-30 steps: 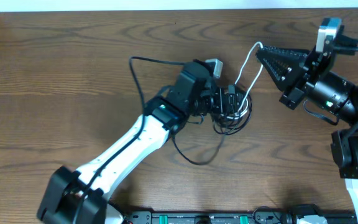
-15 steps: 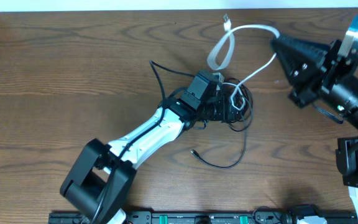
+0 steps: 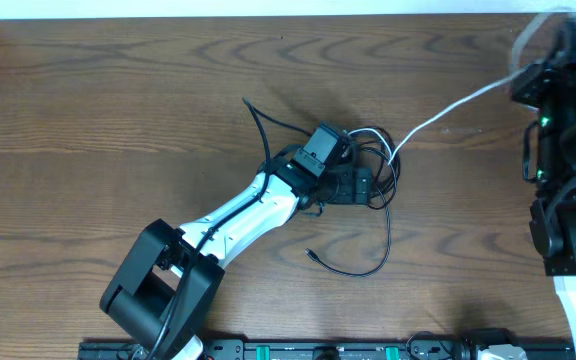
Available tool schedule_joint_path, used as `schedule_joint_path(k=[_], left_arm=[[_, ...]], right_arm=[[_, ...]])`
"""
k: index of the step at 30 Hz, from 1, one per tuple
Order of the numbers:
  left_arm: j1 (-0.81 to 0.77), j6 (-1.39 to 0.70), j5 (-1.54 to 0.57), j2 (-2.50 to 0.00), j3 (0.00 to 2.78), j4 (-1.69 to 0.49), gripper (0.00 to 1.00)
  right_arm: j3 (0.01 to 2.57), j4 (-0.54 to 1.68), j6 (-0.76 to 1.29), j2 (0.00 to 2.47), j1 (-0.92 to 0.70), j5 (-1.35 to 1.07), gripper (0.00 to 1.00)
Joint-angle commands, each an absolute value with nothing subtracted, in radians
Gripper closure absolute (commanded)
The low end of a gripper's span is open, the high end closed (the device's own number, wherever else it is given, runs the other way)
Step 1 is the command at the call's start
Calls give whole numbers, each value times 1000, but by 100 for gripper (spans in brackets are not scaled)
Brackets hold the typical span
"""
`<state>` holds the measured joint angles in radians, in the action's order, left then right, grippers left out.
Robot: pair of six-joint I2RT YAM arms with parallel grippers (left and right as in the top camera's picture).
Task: Untangle cables
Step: 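Release the cables with the right gripper and withdraw it to the right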
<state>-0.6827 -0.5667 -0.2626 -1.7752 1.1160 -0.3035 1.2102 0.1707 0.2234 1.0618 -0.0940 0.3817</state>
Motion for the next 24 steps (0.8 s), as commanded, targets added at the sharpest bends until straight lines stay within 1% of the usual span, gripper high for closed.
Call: schedule_joint_path(k=[1,6,7,8,9,11,14,16,20,24], left_arm=[[-684,-543,-167,-1776,1116,-313,2],[-684,-543,-167,-1776,1116,-319,2],[-684,-542,-167,-1776,1116,-322,3],[-684,-542,-166,-1776,1116,-326,7],[-684,-542,-158,-1776,1116,-330,14],[-684,-542,-124,-1776,1116,-343,35],[-684,-542,-79,-1776,1116,-361,69],[-684,-542,-49,-1776,1116,-377,92],[-681,-540,56,-1773,1116,-425,92],[-666,-527,61,-1763,1116,-453,92]], right_arm=[[1218,261,191,1061,-91,615,99],[1218,441,356,1109,-84,866,98],[1218,482,394,1121,-77,900,98],[1218,516,424,1131,-68,916,98],[1218,551,455,1142,-54,918,98],[1218,612,518,1163,-21,912,97],[1218,682,593,1187,38,865,96],[1218,707,609,1199,84,787,96],[1218,715,608,1211,166,606,94],[1218,710,578,1211,189,306,83]])
